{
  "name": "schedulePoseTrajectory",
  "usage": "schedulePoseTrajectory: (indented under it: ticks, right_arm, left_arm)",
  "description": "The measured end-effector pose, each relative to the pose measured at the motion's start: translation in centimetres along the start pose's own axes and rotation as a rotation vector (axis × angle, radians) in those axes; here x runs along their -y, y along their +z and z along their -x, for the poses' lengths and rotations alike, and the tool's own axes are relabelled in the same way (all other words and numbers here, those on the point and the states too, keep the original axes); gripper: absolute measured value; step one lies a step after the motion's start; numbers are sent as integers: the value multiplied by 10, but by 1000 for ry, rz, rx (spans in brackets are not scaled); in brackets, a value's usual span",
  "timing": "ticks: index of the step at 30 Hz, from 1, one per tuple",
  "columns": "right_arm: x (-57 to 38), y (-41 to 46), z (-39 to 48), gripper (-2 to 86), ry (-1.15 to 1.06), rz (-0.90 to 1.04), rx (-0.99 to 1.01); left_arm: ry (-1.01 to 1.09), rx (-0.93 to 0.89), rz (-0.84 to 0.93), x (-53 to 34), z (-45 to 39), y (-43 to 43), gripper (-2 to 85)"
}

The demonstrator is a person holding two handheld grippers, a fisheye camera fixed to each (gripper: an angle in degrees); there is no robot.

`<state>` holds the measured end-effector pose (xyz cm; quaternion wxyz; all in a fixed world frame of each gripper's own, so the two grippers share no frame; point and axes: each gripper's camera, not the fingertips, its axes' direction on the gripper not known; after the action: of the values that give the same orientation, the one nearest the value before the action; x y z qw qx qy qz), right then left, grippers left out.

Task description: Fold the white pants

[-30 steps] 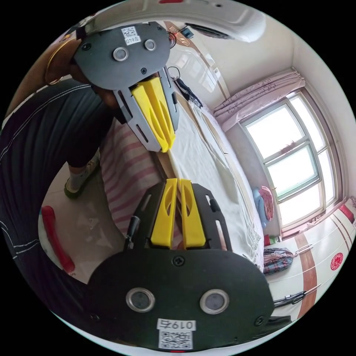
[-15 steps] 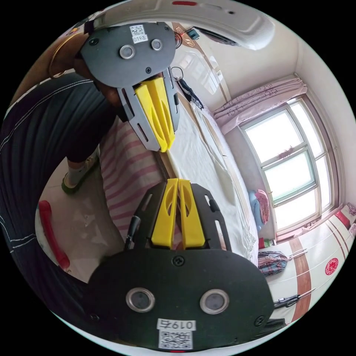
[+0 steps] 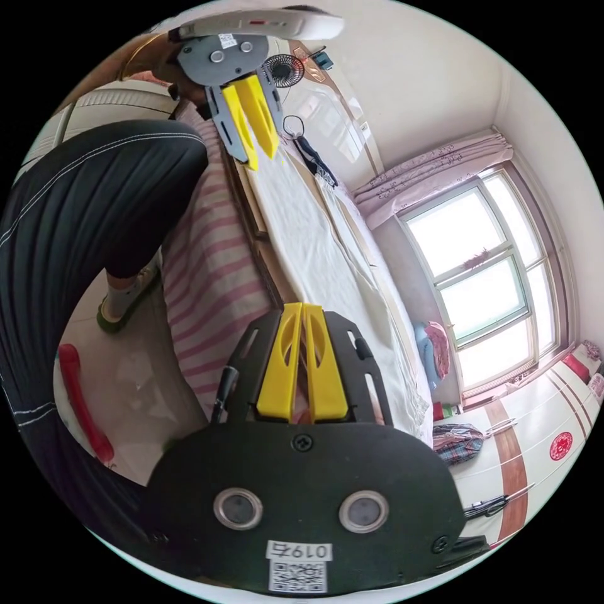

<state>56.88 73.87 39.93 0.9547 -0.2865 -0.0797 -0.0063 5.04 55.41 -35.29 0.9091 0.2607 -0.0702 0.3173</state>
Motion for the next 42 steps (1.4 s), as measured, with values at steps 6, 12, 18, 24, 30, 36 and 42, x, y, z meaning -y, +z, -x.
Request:
schedulePoseTrajectory:
  ticks: [6,12,18,24,30,36,42]
  right_arm:
    - [-5,7,-14,-9,6,0,14]
    - [-7,11,-17,-9,-20,3,-15]
    - [-7,12,-29,-8,-17,8,-9]
    - [-6,9,-39,-6,-18,9,-4]
    - [-4,4,-48,-5,-18,9,-4]
    - [-3,-5,-57,-4,-17,4,-12]
    - [0,-15,-65,-4,-21,8,-16]
  left_arm:
    - [72,-36,-4,-4,-2,7,59]
    - [125,-27,35,3,-7,23,28]
    - [149,-36,45,5,-10,35,10]
    - [170,-46,80,8,-11,38,7]
    - [170,-44,92,8,-15,44,8]
    - [151,92,145,-11,-4,54,15]
    - [157,86,224,-44,30,72,29]
